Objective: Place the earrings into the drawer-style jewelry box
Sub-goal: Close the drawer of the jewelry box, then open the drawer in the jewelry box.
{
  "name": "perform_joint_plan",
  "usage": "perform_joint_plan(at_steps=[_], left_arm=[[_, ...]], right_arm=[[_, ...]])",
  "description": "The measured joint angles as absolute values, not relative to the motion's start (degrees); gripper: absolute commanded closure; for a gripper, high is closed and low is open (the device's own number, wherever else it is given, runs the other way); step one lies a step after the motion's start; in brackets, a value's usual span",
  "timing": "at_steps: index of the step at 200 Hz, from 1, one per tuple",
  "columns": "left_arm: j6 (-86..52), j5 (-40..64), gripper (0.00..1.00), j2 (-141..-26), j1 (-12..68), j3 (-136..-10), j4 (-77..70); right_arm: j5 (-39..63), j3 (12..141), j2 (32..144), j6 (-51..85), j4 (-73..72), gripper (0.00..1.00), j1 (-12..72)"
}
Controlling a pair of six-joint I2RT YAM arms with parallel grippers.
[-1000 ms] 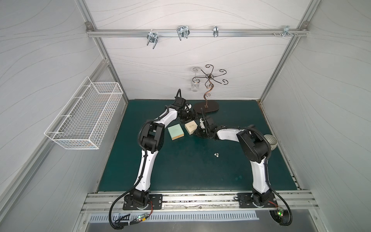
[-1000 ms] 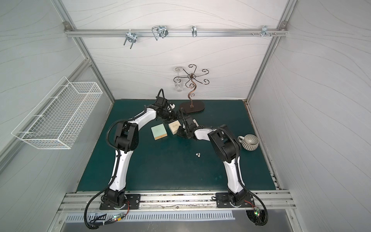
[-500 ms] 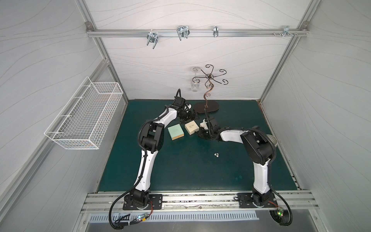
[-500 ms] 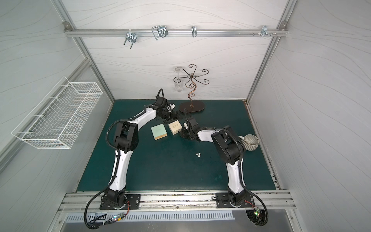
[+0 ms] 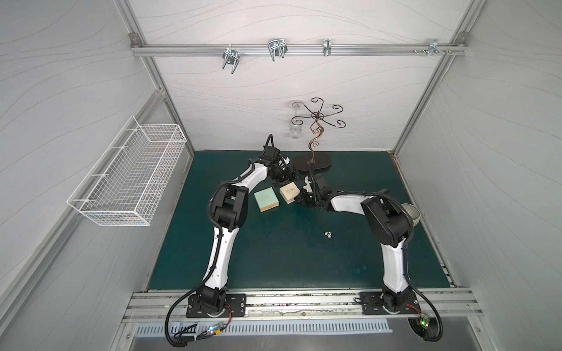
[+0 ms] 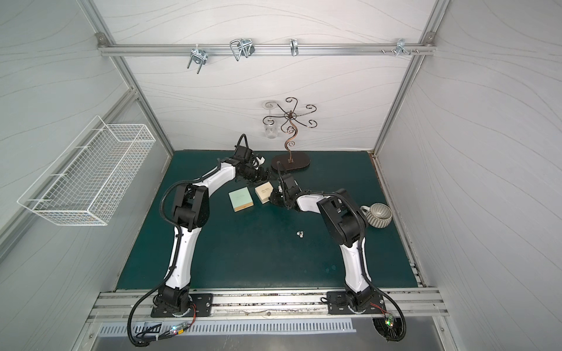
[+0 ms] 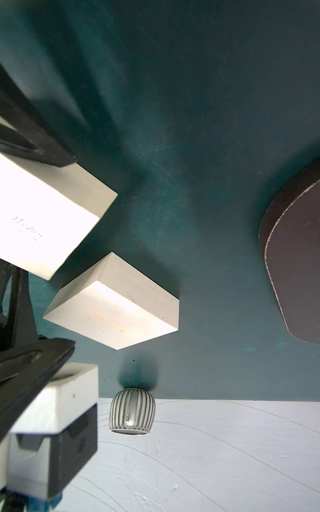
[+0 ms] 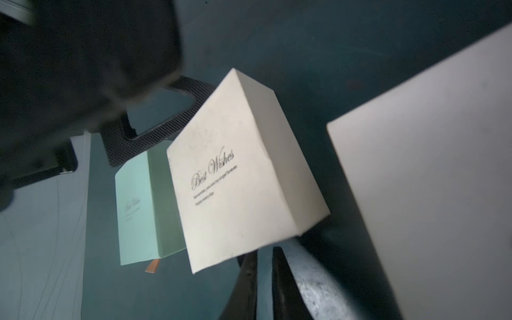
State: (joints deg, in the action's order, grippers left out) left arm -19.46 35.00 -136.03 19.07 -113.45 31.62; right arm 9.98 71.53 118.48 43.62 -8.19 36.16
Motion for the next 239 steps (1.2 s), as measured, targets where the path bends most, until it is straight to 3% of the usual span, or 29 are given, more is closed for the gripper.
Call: perform_joint_plan(at_steps=[72,153,195,239], left_arm=[[-19.44,35.2,0.01,-135.94,18.79,-113.45,31.57],[-19.14,31.0,0.01,-125.93,16.05,-110.78,31.27],[-19.57,24.86,0.01,-108.97,13.39,-95.5,28.64],[-19.81,19.86,0.01,-94.78,7.84,-78.19,29.52]], right_arm=[[9.65,71.4,118.5,43.07,-7.99,0.85,36.4],[8.23,67.4,107.57,36.42,-0.67,0.73,35.64],[8.62,66.98,105.23,33.1,2.66,0.68,36.67],[9.02,71.31,106.85,31.57,5.21,0.66,43.44]])
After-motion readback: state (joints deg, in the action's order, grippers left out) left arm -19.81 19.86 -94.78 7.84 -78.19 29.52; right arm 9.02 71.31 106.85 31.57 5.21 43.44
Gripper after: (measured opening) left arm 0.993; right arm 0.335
